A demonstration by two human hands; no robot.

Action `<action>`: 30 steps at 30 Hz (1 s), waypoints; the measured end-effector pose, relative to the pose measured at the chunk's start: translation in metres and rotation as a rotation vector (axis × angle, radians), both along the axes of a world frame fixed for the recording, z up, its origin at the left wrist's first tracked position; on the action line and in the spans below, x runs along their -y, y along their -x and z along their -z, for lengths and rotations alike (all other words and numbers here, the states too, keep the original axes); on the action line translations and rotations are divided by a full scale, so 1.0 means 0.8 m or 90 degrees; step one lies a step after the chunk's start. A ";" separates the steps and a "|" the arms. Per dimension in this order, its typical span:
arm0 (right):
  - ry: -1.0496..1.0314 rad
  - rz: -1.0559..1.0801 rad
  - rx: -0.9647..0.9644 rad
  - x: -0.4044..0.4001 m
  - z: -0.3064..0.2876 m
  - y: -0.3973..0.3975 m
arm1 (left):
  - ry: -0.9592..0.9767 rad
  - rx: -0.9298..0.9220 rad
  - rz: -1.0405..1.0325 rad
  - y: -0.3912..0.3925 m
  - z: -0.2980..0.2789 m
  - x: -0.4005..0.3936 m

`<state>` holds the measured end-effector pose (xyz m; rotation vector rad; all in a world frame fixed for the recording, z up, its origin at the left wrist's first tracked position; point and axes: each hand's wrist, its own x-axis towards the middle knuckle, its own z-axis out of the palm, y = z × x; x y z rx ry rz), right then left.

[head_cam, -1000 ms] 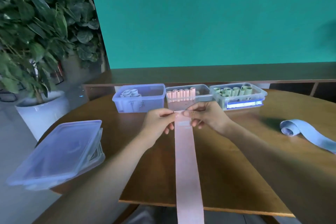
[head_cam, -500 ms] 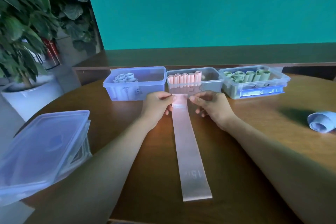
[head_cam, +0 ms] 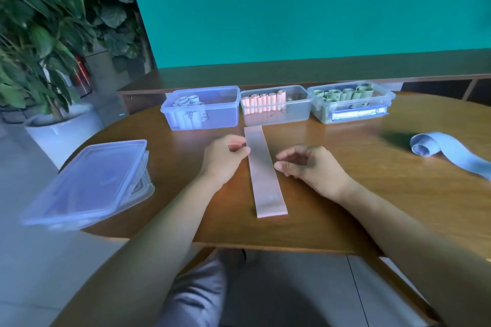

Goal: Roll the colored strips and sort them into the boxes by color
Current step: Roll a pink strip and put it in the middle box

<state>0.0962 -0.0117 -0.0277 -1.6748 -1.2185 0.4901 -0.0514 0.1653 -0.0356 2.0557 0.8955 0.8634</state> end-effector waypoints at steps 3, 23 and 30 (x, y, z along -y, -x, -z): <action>-0.006 -0.052 0.009 0.040 0.001 0.021 | -0.001 -0.020 0.070 0.036 -0.002 0.049; 0.024 -0.161 0.196 0.068 0.009 0.039 | -0.165 -0.173 0.213 0.107 -0.013 0.122; 0.091 -0.132 0.182 0.058 0.004 0.040 | -0.173 -0.217 0.197 0.101 -0.010 0.119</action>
